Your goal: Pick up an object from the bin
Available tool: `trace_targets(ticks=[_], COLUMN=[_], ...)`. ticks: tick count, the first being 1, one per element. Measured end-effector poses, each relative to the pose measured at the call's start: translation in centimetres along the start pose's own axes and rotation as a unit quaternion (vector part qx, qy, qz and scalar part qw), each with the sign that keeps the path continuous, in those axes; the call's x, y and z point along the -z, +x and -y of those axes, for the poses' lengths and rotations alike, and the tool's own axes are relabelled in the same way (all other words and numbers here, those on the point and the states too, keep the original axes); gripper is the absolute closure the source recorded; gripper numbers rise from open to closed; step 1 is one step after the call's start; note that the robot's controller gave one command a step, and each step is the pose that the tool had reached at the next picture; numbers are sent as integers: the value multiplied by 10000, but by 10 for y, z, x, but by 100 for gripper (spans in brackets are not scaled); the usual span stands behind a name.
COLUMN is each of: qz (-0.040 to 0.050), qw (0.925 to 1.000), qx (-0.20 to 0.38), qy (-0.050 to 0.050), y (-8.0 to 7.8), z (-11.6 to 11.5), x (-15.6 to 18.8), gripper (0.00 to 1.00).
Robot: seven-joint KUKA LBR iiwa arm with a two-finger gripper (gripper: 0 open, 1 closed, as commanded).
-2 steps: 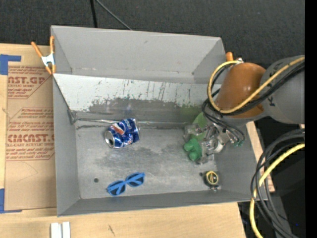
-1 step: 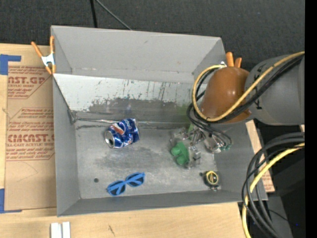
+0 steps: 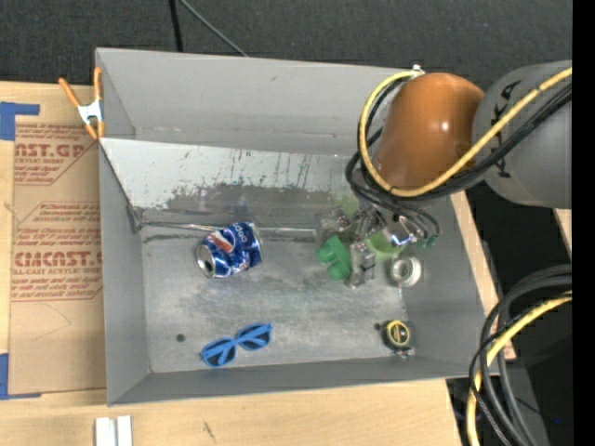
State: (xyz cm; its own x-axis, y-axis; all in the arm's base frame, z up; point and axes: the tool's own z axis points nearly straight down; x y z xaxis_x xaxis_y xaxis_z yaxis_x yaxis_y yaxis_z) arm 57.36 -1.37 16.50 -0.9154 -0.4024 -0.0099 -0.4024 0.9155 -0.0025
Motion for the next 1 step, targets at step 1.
trace_targets(ticks=[1], qz=[4], qw=[9993], qx=[362], qy=[8], y=[-2], z=[-12], x=[82], gripper=[100])
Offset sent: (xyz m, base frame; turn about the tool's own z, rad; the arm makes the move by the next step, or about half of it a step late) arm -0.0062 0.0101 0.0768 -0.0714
